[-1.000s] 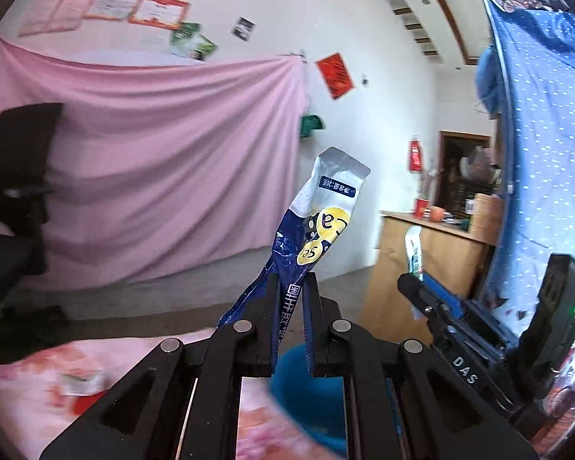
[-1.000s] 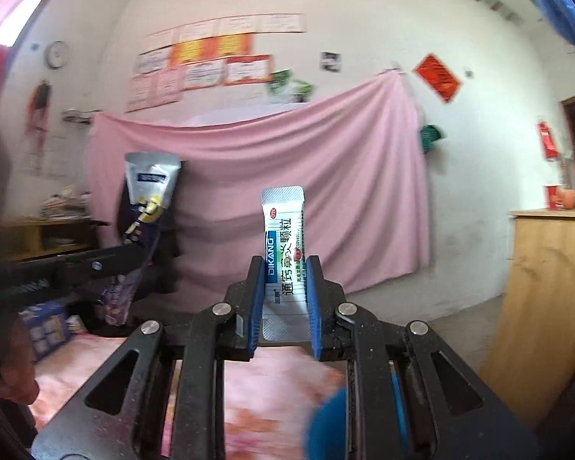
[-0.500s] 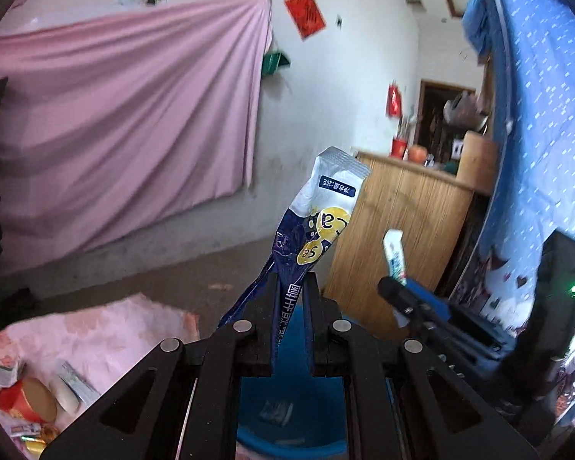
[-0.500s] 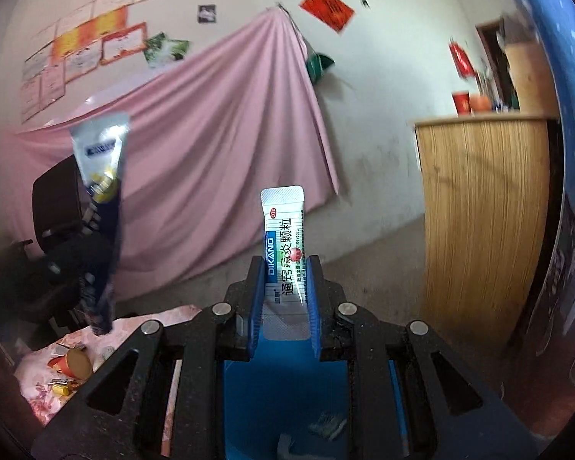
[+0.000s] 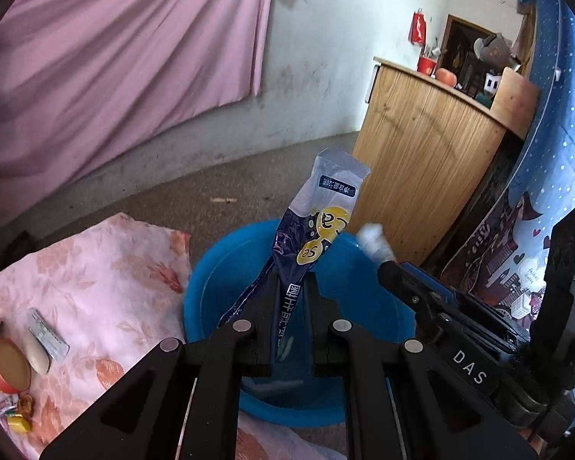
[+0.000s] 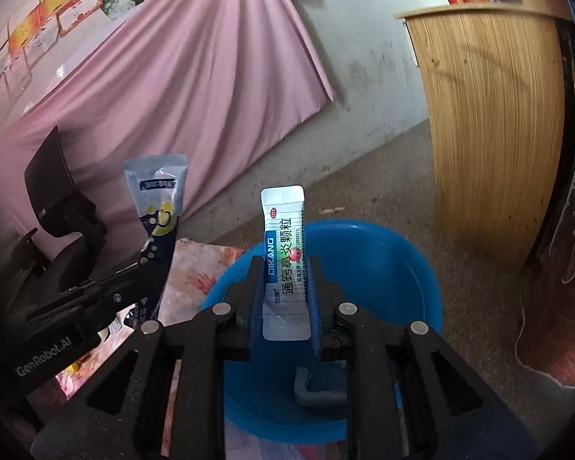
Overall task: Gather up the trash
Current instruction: 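Carry sachet and blue wrapper over the blue basin and open both tools, then move both tools back over the bed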
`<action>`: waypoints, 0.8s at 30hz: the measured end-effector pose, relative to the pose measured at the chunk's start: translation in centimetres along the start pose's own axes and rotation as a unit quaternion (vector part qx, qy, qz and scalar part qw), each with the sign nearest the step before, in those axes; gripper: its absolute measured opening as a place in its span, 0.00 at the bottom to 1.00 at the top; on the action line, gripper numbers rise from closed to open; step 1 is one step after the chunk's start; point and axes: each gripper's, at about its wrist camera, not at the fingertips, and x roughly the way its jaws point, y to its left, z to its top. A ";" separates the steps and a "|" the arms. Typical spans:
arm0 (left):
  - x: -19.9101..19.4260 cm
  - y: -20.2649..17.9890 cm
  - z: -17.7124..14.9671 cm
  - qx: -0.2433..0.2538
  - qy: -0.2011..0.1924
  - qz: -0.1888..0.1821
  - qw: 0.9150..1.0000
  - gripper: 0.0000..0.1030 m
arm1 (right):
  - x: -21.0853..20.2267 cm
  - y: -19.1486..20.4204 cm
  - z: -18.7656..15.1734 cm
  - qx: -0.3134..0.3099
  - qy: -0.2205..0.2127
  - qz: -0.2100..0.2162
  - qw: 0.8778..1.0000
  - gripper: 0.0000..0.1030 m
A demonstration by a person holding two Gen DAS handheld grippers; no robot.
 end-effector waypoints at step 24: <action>-8.8 5.5 -3.3 -0.066 -0.150 0.099 0.982 0.62 | -2.3 3.8 0.3 -0.064 -0.067 -0.003 0.996 0.68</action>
